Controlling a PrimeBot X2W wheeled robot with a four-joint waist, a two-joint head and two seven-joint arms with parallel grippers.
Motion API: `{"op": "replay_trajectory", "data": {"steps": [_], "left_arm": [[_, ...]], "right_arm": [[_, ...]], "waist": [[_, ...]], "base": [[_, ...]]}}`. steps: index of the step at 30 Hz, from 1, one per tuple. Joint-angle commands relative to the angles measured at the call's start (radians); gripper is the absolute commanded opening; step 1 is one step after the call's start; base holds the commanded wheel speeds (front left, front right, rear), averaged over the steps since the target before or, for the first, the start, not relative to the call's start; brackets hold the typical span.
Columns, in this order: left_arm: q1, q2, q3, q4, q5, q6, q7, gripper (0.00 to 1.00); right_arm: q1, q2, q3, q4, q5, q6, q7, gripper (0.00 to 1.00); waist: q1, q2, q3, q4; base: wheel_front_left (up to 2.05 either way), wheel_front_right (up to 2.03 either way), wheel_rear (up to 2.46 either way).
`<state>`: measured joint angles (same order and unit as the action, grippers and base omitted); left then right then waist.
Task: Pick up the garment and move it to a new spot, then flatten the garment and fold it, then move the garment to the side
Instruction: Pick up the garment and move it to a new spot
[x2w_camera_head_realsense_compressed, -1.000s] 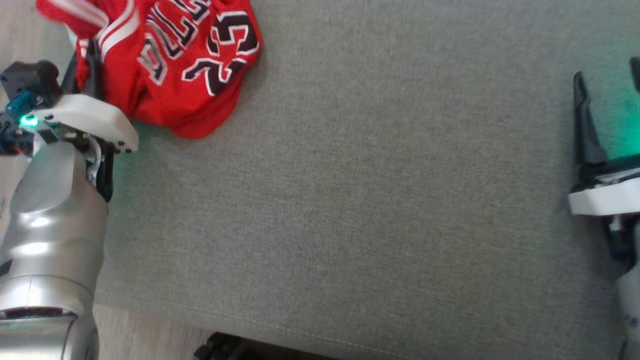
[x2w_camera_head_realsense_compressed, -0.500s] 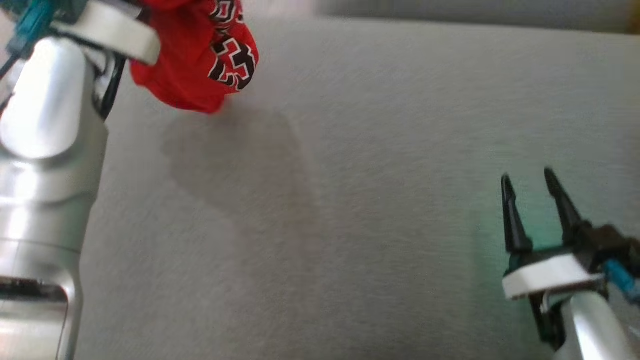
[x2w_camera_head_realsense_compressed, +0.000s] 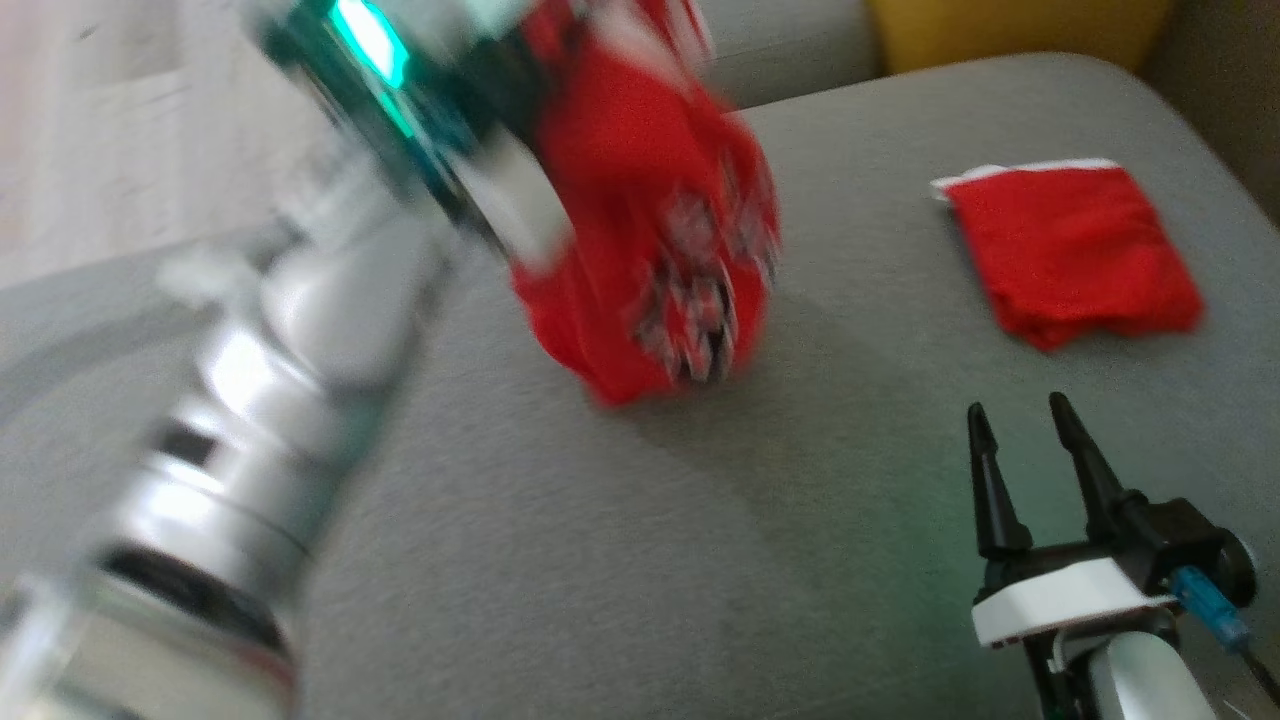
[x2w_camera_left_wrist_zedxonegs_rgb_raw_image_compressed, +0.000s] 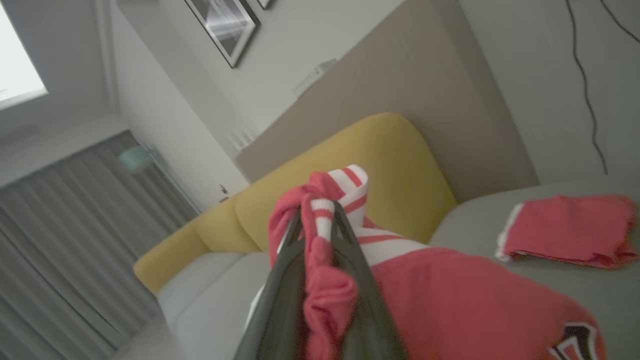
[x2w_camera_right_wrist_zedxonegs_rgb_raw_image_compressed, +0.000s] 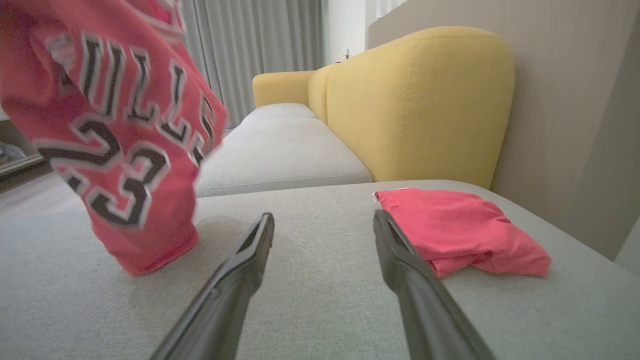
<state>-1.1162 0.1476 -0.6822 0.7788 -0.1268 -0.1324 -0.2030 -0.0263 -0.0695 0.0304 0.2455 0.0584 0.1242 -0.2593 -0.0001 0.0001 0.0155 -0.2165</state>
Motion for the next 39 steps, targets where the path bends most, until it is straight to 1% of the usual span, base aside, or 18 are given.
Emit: {"op": "replay_trajectory", "data": {"steps": [1, 3, 7, 8, 9, 10, 12, 15, 18, 20, 21, 22, 26, 27, 31, 35, 39], "left_arm": [[0.038, -0.004, -0.006, 0.012, -0.003, 0.002, -0.015, 0.0], [0.114, -0.038, -0.039, 0.053, -0.007, 0.004, -0.03, 0.0], [0.289, -0.086, -0.057, 0.121, -0.061, 0.036, -0.053, 0.01], [0.328, -0.091, -0.061, 0.129, -0.076, 0.046, -0.055, 0.59], [0.364, -0.094, -0.066, 0.129, -0.09, 0.054, -0.057, 1.0], [0.399, -0.096, -0.062, 0.105, -0.112, 0.062, -0.058, 1.0], [0.47, -0.097, -0.062, -0.004, -0.147, 0.089, -0.058, 1.0], [0.589, -0.097, -0.029, -0.162, -0.157, 0.164, -0.058, 1.0], [0.735, -0.097, 0.045, -0.31, -0.164, 0.227, -0.059, 1.0], [0.827, -0.097, 0.091, -0.385, -0.151, 0.243, -0.059, 1.0], [0.914, -0.097, 0.143, -0.449, -0.132, 0.254, -0.059, 1.0], [0.956, -0.096, 0.172, -0.483, -0.12, 0.262, -0.059, 1.0], [1.107, -0.095, 0.265, -0.594, -0.07, 0.273, -0.059, 1.0], [1.107, -0.095, 0.265, -0.594, -0.07, 0.273, -0.059, 1.0], [1.203, -0.096, 0.34, -0.665, -0.041, 0.273, -0.059, 1.0], [1.246, -0.097, 0.381, -0.693, -0.023, 0.27, -0.059, 1.0], [1.252, -0.097, 0.392, -0.701, -0.024, 0.27, -0.059, 1.0]], "right_arm": [[-0.016, 0.008, 0.036, -0.032, 0.018, 0.007, -0.002, 1.0], [-0.03, 0.012, 0.048, -0.034, 0.025, 0.007, -0.002, 1.0], [-0.056, 0.017, 0.082, -0.029, 0.037, 0.007, -0.002, 1.0], [-0.059, 0.018, 0.09, -0.027, 0.041, 0.007, -0.002, 1.0], [-0.06, 0.018, 0.099, -0.024, 0.044, 0.007, -0.002, 1.0], [-0.06, 0.019, 0.105, -0.021, 0.05, 0.007, -0.002, 1.0], [-0.054, 0.019, 0.106, -0.017, 0.061, 0.007, -0.002, 1.0], [-0.023, 0.019, 0.086, -0.012, 0.068, 0.007, -0.002, 1.0], [0.024, 0.019, 0.067, -0.007, 0.07, 0.007, -0.002, 1.0], [0.053, 0.019, 0.055, -0.015, 0.073, 0.007, -0.002, 1.0], [0.079, 0.019, 0.055, -0.027, 0.091, 0.007, -0.002, 1.0], [0.091, 0.019, 0.06, -0.034, 0.102, 0.007, -0.002, 1.0], [0.138, 0.019, 0.071, -0.071, 0.117, 0.007, -0.002, 1.0], [0.138, 0.019, 0.071, -0.071, 0.117, 0.007, -0.002, 1.0], [0.173, 0.019, 0.072, -0.101, 0.12, 0.007, -0.002, 1.0], [0.191, 0.019, 0.074, -0.109, 0.116, 0.007, -0.002, 1.0], [0.199, 0.018, 0.067, -0.107, 0.11, 0.007, -0.002, 1.0]], "waist": [[0.0001, -0.0001, -0.005, -0.075], [0.0001, -0.0001, 0.024, -0.094], [0.0001, -0.0001, 0.067, -0.11], [0.0001, -0.0001, 0.073, -0.109], [0.0001, -0.0001, 0.078, -0.106], [0.0001, -0.0001, 0.079, -0.101], [0.0001, -0.0001, 0.075, -0.079], [0.0001, -0.0001, 0.039, -0.023], [0.0001, -0.0001, -0.007, 0.036], [0.0001, -0.0001, -0.035, 0.079], [0.0001, -0.0001, -0.058, 0.112], [0.0001, -0.0001, -0.069, 0.126], [0.0001, -0.0001, -0.104, 0.174], [0.0001, -0.0001, -0.104, 0.174], [0.0001, -0.0001, -0.122, 0.205], [0.0001, -0.0001, -0.13, 0.218], [0.0001, -0.0001, -0.133, 0.219]], "base": [[0.0, 0.0, 0.0], [0.0, 0.0, 0.0], [0.0, 0.0, 0.0], [0.0, 0.0, 0.0], [0.0, 0.0, 0.0], [0.0, 0.0, 0.0], [0.0, 0.0, 0.0], [0.0, 0.0, 0.0], [0.0, 0.0, 0.0], [0.0, 0.0, 0.0], [0.0, 0.0, 0.0], [0.0, 0.0, 0.0], [0.0, 0.0, 0.0], [0.0, 0.0, 0.0], [0.0, 0.0, 0.0], [0.0, 0.0, 0.0], [0.0, 0.0, 0.0]]}}
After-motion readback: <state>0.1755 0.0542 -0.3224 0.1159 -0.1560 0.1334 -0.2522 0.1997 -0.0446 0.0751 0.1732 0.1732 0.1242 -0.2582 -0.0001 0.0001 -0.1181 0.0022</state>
